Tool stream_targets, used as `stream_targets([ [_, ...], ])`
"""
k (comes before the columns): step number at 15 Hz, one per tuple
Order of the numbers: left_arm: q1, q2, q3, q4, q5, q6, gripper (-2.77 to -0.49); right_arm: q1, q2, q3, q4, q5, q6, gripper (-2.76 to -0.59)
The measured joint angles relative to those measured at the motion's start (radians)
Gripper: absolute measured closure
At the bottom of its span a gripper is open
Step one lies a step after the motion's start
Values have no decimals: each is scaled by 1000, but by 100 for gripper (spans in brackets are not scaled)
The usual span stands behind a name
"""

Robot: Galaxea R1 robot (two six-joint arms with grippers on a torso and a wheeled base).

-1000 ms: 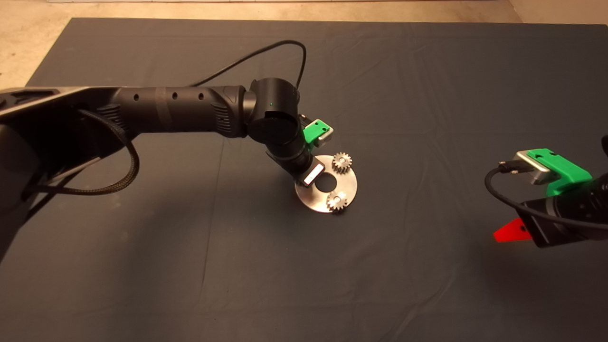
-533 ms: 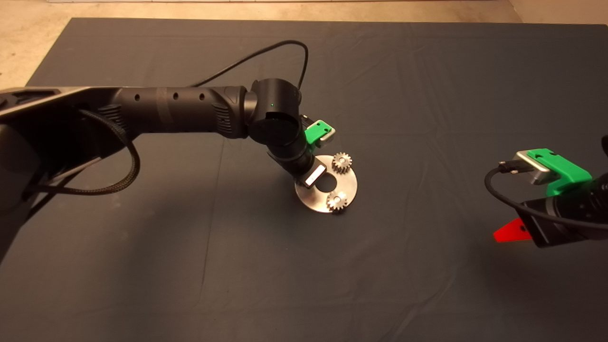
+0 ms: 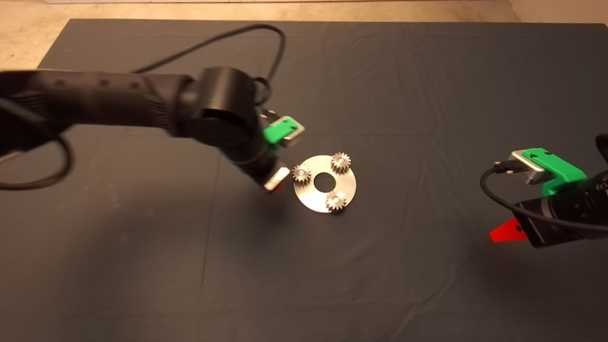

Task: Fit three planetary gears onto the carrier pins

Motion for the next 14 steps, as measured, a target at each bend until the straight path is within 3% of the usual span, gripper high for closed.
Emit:
stream_targets([
  [3,-33,-277,192,-71,19,-70,-160,0,19,-1,0,4,0,-134],
  [5,-60,-404,358,-104,33,-163,-160,-4,19,0,-2,0,10,-134],
  [7,-66,-468,495,-161,21,-304,-160,-28,21,7,-3,3,29,-134],
  [9,-88,-550,534,-207,27,-421,-160,-55,-8,21,-4,4,42,-134],
  [11,-91,-642,543,-245,41,-468,-160,-93,-82,33,-5,8,49,-134],
  [12,-91,-669,550,-265,42,-472,-160,-134,-162,40,-5,7,53,-134],
  [14,-91,-671,560,-286,40,-475,-160,-167,-268,50,-5,-5,53,-134],
])
